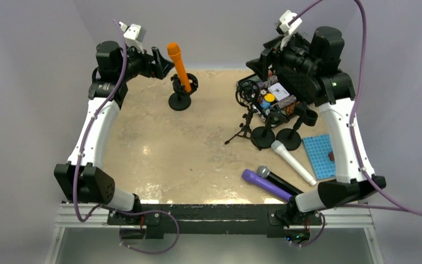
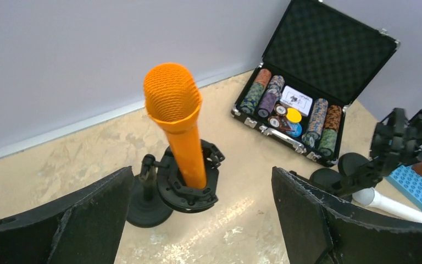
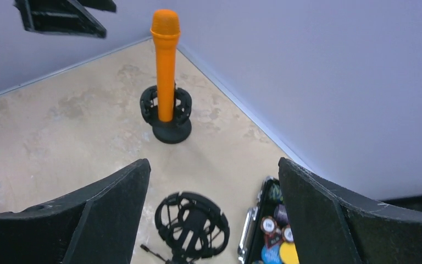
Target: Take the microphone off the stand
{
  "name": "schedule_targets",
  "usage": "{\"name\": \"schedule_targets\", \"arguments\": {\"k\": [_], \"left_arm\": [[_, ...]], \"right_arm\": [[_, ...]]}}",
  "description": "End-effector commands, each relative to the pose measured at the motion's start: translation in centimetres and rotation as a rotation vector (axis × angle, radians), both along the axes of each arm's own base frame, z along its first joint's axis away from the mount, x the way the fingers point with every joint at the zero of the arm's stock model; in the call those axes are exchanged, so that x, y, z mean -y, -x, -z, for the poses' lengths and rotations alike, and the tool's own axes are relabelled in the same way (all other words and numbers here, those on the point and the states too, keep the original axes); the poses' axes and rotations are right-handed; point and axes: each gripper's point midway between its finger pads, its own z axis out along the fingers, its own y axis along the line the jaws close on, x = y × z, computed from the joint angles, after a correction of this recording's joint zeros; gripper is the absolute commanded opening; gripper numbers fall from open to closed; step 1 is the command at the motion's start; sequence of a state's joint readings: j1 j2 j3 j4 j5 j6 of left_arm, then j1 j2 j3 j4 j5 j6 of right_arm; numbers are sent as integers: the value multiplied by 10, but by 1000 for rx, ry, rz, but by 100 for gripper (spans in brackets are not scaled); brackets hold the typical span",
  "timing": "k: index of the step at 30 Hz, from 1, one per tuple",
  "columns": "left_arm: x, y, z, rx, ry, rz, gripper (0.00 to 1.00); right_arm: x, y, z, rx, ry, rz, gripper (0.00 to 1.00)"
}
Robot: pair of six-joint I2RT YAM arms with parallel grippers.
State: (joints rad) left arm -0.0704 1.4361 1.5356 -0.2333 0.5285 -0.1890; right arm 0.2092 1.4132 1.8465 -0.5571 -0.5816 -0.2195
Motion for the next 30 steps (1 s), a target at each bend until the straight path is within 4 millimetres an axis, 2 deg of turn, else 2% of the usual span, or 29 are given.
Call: {"name": "schedule_targets", "arguments": {"k": [1, 2, 3, 5, 7, 11, 13, 16, 22, 26, 30], "left_arm": [[-14, -3, -23, 106, -17, 38, 99], [-17, -3, -18, 80, -11, 28, 98], [-35, -5, -13, 46, -1, -20, 98], [-48, -4, 1, -37, 29, -58, 97], [-53, 0, 18, -111, 66, -69, 96], [-47, -4, 61, -302, 224, -40, 90], [-42, -13, 76, -385, 321, -31, 86], [-34, -28, 90, -456, 457, -34, 85], [-34, -62, 119, -566, 656, -101, 84], [-27, -72, 136, -624, 722, -103, 84], [-17, -74, 155, -713, 758, -105, 84]], "right_arm": [[-37, -10, -19, 66, -28, -145, 90], [-46, -12, -19, 79, -16, -172, 90], [-54, -13, -17, 90, 0, -192, 89], [-70, -18, -11, 113, 30, -212, 89], [-85, -22, -5, 116, 37, -222, 89], [-105, -31, 10, 54, 6, -231, 88], [-106, -35, 18, 8, 9, -204, 88], [-103, -32, 28, -64, 26, -186, 88], [-90, -24, 50, -136, 97, -147, 87], [-86, -21, 53, -141, 119, -114, 87], [-85, -17, 61, -134, 160, -111, 87]]}}
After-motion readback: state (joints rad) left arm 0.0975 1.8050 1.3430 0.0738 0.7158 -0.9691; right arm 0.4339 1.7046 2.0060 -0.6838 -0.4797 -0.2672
